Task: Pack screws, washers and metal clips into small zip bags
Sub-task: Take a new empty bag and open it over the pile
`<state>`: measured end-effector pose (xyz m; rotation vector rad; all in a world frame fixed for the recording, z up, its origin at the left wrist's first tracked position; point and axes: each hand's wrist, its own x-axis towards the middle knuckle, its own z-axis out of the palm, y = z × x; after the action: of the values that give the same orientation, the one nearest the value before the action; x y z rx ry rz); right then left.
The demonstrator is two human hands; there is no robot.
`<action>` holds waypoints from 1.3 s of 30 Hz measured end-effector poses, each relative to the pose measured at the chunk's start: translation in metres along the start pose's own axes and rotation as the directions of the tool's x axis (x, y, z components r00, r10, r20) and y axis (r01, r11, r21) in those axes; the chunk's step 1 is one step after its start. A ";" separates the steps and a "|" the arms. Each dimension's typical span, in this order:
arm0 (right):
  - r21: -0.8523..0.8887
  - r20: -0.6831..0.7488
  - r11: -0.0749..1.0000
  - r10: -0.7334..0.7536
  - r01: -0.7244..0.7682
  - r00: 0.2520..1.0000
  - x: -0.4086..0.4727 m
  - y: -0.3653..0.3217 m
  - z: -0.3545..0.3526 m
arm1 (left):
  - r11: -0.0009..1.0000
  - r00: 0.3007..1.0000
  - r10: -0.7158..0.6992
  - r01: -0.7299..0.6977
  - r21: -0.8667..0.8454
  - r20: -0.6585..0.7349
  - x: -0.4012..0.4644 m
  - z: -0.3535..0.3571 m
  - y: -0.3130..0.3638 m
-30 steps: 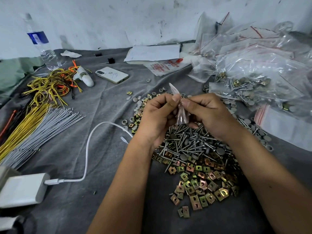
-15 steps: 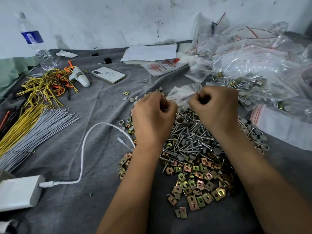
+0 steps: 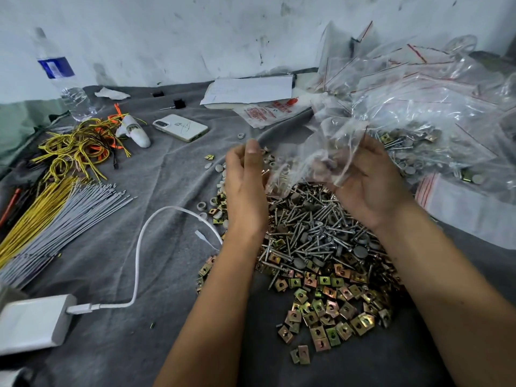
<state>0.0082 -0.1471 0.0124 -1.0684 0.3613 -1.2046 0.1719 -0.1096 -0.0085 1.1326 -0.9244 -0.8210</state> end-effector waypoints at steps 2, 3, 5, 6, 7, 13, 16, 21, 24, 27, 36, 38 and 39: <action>0.083 0.074 0.995 0.045 -0.051 0.996 -0.001 -0.003 -0.001 | 0.979 0.984 -0.146 0.159 -0.126 0.104 0.002 -0.001 0.001; 0.072 0.090 0.995 0.056 -0.062 0.994 -0.002 -0.002 -0.001 | 0.961 0.973 -0.185 0.208 -0.180 0.138 0.003 -0.001 0.001; 0.042 0.103 0.997 0.062 -0.067 0.993 -0.001 -0.001 -0.004 | 0.953 0.966 -0.197 0.229 -0.198 0.168 0.003 -0.004 0.003; 0.043 0.089 0.997 0.066 -0.070 0.994 0.000 -0.002 -0.008 | 0.958 0.973 -0.188 0.212 -0.194 0.134 0.004 -0.007 0.003; 0.050 0.069 0.996 0.073 -0.076 0.995 0.001 -0.004 -0.012 | 0.957 0.979 -0.184 0.198 -0.213 0.082 0.004 -0.009 0.003; -0.497 -0.221 0.864 -0.034 -0.082 0.975 0.006 0.003 -0.022 | 0.991 0.964 0.044 -0.075 -0.110 -0.264 0.012 -0.014 0.002; -0.420 -0.293 0.902 -0.032 -0.099 0.956 0.008 0.009 -0.021 | 0.989 0.945 0.144 -0.150 0.003 -0.294 0.012 -0.011 -0.004; -0.387 -0.150 0.865 0.282 -0.319 0.948 0.004 0.011 -0.017 | 0.984 0.918 0.149 -0.176 -0.041 -0.367 0.010 -0.009 -0.008; -0.320 -0.169 0.894 0.272 -0.314 0.947 0.003 0.007 -0.014 | 0.980 0.911 0.179 -0.199 -0.016 -0.373 0.013 -0.013 -0.008; -0.252 -0.203 0.920 0.253 -0.301 0.946 0.004 0.000 -0.018 | 0.967 0.911 0.246 -0.256 0.015 -0.329 0.013 -0.015 -0.006; -0.128 -0.285 0.939 0.274 -0.320 0.919 0.006 0.004 -0.011 | 0.942 0.886 0.335 -0.327 0.083 -0.321 0.003 -0.002 -0.007; -0.180 -0.227 0.903 0.347 -0.390 0.910 0.004 0.002 -0.012 | 0.936 0.875 0.347 -0.346 0.066 -0.337 0.003 -0.002 -0.007; -0.194 -0.198 0.892 0.372 -0.408 0.907 0.003 0.001 -0.013 | 0.935 0.873 0.345 -0.351 0.048 -0.345 0.004 -0.004 -0.007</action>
<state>0.0003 -0.1562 0.0063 -1.0388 0.8182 -0.8956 0.1765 -0.1131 -0.0152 1.0151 -0.7875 -0.3159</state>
